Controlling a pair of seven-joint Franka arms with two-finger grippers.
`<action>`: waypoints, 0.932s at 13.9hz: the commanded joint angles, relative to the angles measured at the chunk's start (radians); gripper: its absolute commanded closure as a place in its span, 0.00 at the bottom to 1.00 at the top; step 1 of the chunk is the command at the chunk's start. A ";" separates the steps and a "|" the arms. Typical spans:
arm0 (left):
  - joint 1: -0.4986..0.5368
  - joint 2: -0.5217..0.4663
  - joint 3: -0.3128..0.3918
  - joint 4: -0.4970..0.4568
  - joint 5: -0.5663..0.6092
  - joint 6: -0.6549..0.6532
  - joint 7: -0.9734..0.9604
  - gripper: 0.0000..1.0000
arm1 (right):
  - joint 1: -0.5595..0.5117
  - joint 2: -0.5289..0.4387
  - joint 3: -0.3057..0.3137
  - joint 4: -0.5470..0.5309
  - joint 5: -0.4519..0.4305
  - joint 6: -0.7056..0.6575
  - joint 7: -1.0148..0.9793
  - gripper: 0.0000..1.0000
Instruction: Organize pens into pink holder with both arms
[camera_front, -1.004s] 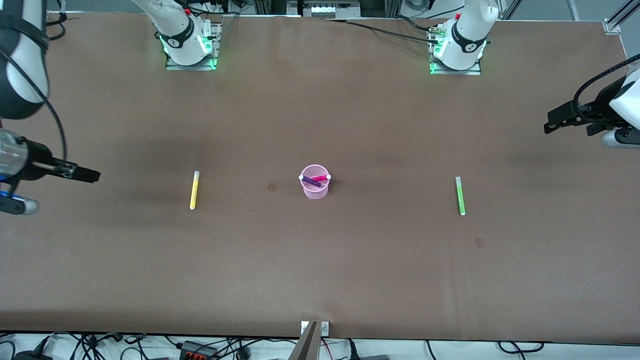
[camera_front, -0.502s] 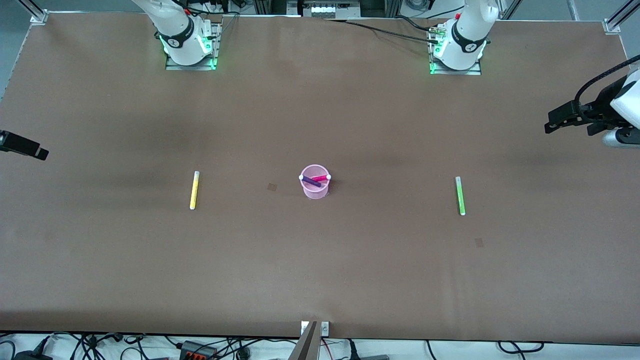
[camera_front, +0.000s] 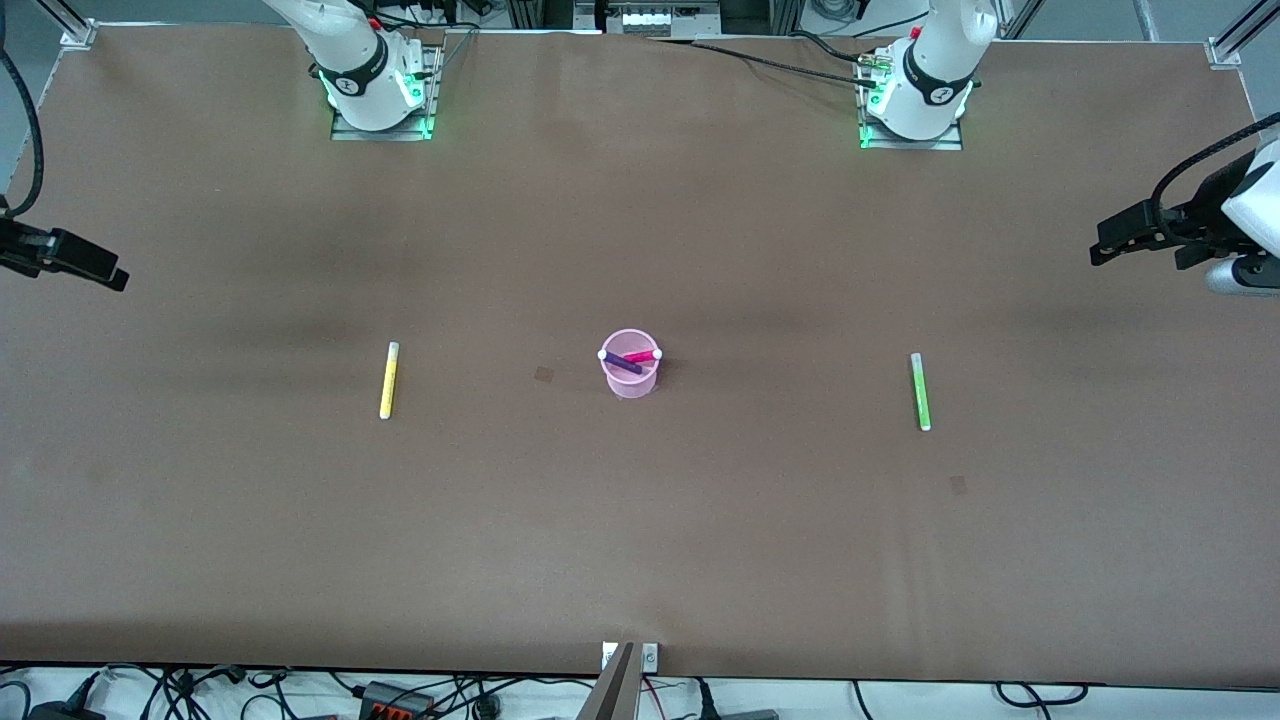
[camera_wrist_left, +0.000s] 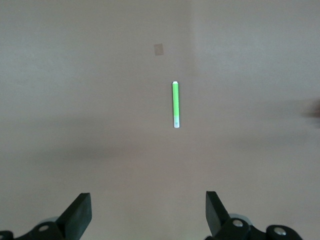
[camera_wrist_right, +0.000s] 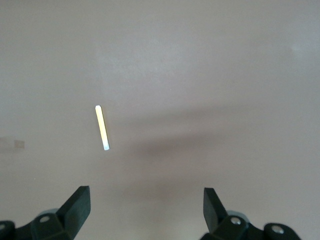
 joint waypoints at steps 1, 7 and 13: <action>0.003 -0.007 -0.001 0.010 0.017 -0.014 0.020 0.00 | 0.001 -0.085 0.004 -0.116 -0.017 0.038 -0.053 0.00; 0.000 -0.007 -0.003 0.014 0.015 -0.016 0.019 0.00 | -0.001 -0.114 0.002 -0.178 -0.012 0.084 -0.105 0.00; 0.000 -0.006 -0.003 0.016 0.015 -0.017 0.016 0.00 | -0.001 -0.108 0.002 -0.152 -0.009 0.067 -0.140 0.00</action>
